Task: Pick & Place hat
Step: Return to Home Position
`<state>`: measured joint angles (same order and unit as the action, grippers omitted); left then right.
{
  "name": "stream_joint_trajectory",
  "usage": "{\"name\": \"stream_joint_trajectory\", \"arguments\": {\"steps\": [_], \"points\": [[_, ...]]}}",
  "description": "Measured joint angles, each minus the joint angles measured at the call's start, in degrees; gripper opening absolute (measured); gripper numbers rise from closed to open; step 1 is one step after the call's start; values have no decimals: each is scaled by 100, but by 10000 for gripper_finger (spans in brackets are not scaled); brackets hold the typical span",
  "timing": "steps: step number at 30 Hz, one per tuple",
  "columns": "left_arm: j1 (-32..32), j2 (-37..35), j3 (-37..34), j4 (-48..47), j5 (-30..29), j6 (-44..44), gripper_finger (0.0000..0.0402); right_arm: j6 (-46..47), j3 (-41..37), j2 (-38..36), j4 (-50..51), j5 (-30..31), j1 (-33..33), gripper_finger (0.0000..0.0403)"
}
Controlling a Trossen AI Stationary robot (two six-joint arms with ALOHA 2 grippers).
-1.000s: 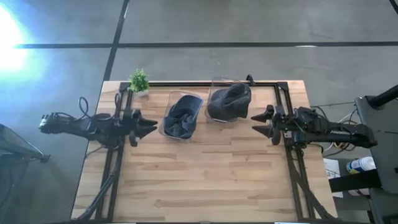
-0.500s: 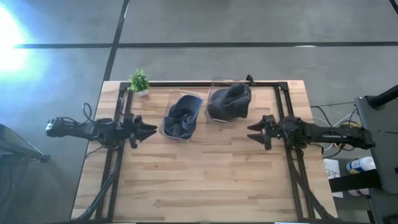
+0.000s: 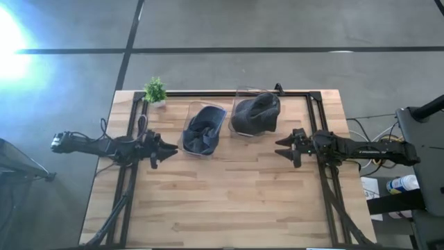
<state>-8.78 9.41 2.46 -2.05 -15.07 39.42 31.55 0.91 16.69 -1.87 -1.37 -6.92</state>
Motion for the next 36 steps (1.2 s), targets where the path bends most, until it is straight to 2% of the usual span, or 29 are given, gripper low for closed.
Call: {"name": "stream_joint_trajectory", "arguments": {"steps": [3,8,11,17,25,36], "points": [[170,-205,-25,-13,331,-326,145,-1,-1,-7,-1,0,0,265],[657,-745,-145,230,794,-2429,145,0,0,-4,-2,-2,2,263],[966,-935,-194,313,1225,-3229,145,-2,0,-7,-2,-2,0,265],[1191,-935,-197,246,1324,-3295,145,-2,0,-4,-2,-6,1,262],[1196,-884,-192,352,1309,-2837,145,-1,0,-4,-2,-7,2,260],[1196,-832,-190,361,1307,-2830,145,-2,0,-4,-2,-7,2,261]]}}
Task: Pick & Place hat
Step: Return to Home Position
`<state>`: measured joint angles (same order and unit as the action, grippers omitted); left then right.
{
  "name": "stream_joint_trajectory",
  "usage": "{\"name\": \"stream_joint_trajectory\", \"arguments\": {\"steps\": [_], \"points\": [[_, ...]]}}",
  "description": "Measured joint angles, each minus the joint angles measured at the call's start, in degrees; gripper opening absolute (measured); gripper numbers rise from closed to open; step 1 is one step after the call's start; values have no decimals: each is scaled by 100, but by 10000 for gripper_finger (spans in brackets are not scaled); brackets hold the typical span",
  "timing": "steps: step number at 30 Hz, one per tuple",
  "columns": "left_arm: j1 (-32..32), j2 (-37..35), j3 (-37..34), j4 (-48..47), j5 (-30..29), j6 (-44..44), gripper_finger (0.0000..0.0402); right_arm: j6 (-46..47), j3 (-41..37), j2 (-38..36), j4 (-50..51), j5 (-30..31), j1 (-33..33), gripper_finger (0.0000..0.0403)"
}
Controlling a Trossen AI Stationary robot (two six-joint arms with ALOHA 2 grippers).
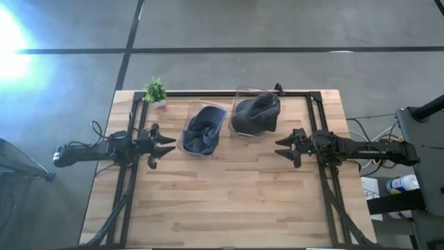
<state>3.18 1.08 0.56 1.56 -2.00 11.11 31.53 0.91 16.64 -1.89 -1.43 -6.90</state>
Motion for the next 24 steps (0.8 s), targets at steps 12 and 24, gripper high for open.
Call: {"name": "stream_joint_trajectory", "arguments": {"steps": [12,24], "points": [[0,6,3,1,2,4,145,-743,-17,-668,151,14,196,265],[1,22,4,-6,3,4,145,-2512,-39,-1665,-36,-15,730,263]]}}
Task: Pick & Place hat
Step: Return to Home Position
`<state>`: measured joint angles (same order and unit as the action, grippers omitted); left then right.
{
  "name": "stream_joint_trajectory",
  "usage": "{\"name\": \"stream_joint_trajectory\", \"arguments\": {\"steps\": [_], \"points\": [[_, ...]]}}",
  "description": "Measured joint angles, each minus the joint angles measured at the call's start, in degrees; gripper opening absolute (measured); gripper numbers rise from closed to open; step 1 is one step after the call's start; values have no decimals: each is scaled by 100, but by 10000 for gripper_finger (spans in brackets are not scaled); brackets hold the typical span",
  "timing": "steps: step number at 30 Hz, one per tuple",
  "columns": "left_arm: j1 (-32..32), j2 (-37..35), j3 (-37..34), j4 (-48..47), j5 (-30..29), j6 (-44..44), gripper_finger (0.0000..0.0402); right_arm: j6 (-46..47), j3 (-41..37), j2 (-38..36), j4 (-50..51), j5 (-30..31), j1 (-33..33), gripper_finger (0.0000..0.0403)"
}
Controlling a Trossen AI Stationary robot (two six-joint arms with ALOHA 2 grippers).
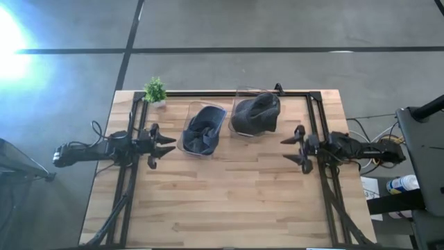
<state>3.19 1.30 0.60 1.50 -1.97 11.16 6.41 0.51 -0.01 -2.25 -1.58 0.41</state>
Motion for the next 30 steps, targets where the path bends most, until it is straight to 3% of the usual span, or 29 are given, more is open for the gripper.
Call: {"name": "stream_joint_trajectory", "arguments": {"steps": [8,30], "points": [[-1,4,2,-2,1,0,145,-381,0,60,-4,7,122,267],[-1,4,7,-11,1,-2,145,-363,0,199,32,17,120,267]]}}
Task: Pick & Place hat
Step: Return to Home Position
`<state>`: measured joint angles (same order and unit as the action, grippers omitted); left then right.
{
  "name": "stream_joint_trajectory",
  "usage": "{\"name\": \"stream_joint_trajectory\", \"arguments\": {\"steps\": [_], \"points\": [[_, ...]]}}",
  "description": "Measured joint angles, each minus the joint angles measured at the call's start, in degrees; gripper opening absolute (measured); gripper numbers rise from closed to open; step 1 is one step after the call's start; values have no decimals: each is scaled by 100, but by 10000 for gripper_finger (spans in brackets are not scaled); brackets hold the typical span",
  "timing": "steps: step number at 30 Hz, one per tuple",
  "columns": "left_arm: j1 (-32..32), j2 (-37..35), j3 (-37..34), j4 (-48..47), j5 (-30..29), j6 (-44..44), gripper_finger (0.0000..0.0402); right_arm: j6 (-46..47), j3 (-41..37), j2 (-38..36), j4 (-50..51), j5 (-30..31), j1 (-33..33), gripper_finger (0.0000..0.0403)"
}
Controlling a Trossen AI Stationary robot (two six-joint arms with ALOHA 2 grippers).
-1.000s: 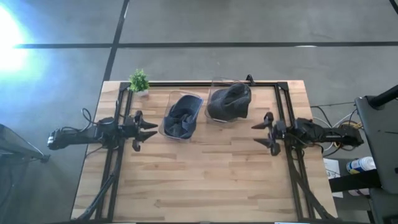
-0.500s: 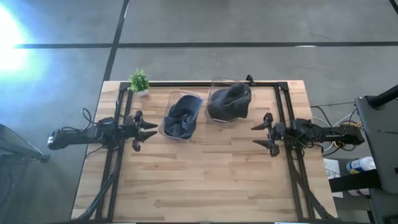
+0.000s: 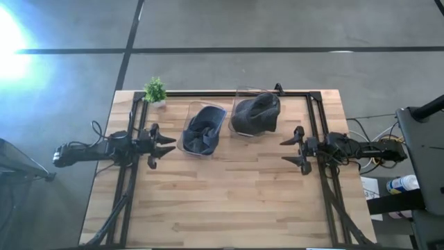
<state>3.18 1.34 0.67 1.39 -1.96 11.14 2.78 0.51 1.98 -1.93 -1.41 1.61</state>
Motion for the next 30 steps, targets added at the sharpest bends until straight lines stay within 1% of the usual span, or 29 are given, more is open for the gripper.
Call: {"name": "stream_joint_trajectory", "arguments": {"steps": [10,22,30], "points": [[0,0,0,0,0,2,145,1,0,0,0,0,0,258],[0,0,0,0,0,0,145,18,0,0,-4,0,0,268],[0,0,0,0,0,0,145,9,0,0,-4,-2,0,261]]}}
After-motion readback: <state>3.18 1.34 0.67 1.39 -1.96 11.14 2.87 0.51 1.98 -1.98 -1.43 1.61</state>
